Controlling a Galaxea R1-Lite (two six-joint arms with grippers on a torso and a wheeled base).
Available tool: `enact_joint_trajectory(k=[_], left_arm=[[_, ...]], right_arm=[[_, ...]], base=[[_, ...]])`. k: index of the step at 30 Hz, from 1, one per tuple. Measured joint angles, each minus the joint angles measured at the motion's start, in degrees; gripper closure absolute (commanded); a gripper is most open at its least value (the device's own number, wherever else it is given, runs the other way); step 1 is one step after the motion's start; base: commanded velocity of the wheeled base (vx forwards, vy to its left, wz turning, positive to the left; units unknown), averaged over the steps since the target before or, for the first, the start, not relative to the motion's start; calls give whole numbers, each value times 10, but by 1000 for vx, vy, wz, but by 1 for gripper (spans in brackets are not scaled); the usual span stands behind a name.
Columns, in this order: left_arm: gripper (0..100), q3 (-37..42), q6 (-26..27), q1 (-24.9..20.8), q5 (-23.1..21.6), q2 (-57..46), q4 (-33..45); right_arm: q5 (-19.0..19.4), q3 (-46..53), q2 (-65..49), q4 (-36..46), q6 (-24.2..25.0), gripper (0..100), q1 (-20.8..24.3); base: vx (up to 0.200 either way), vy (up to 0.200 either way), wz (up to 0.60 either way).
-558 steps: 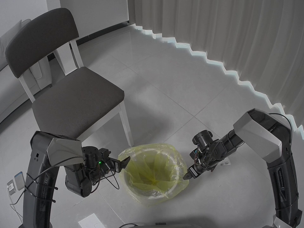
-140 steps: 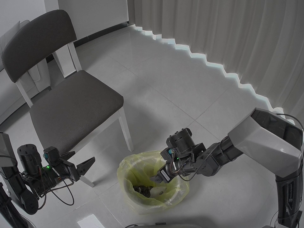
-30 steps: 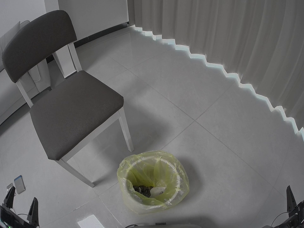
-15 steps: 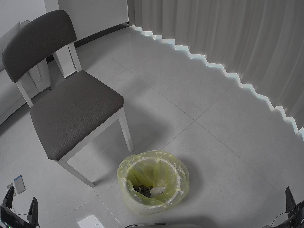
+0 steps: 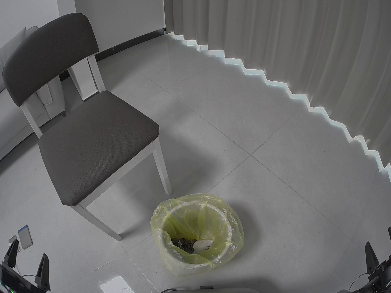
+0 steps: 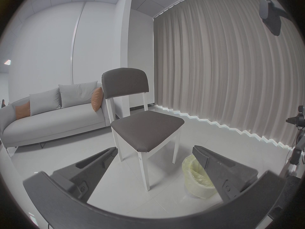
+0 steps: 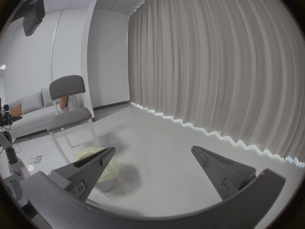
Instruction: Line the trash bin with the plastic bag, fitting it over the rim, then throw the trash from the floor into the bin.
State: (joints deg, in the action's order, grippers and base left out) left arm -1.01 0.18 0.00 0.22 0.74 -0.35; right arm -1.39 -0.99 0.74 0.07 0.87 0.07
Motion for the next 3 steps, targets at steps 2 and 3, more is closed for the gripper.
enact_joint_trajectory(k=[2, 3], left_arm=[[0, 0, 0, 0, 0, 0, 0], [0, 0, 0, 0, 0, 0, 0]], right_arm=[[2, 0, 0, 0, -4, 0, 0], [2, 0, 0, 0, -4, 0, 0]], base=[[0, 0, 0], [0, 0, 0]])
